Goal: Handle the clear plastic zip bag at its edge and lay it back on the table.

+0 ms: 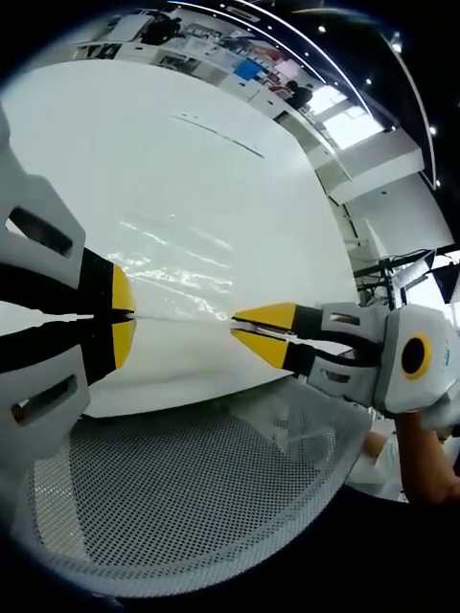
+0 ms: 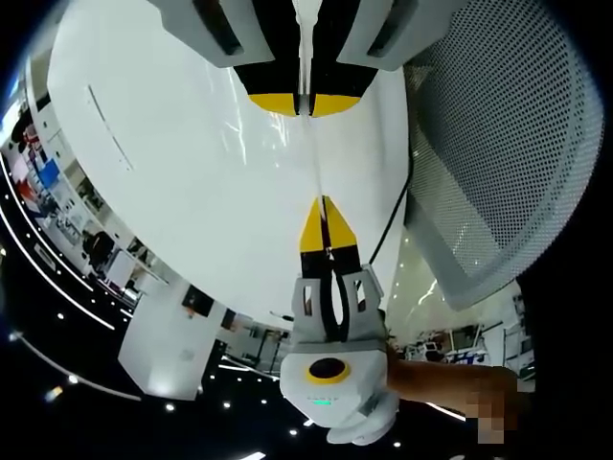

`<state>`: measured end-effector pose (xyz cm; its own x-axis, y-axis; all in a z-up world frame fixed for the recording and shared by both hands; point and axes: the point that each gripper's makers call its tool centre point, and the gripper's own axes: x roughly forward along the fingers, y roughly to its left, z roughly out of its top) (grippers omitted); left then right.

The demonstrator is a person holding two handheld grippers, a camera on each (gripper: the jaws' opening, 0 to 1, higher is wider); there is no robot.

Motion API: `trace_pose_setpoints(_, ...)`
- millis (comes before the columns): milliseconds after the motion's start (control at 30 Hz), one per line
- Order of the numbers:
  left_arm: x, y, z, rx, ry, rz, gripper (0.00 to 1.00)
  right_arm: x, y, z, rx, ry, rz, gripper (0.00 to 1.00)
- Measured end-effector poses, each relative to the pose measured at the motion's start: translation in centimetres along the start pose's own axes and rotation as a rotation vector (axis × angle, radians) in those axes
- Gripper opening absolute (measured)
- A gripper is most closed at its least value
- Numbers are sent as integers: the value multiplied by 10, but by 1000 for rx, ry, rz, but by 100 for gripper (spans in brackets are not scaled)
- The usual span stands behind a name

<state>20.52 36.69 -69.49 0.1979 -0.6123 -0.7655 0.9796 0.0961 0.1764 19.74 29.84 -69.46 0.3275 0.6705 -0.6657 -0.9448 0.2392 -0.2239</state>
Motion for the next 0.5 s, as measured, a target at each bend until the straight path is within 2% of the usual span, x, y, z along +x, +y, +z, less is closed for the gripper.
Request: trace_pose_setpoints(500,0,-1,0,-4,1,2,0,0,0,-2,6,3,0,0)
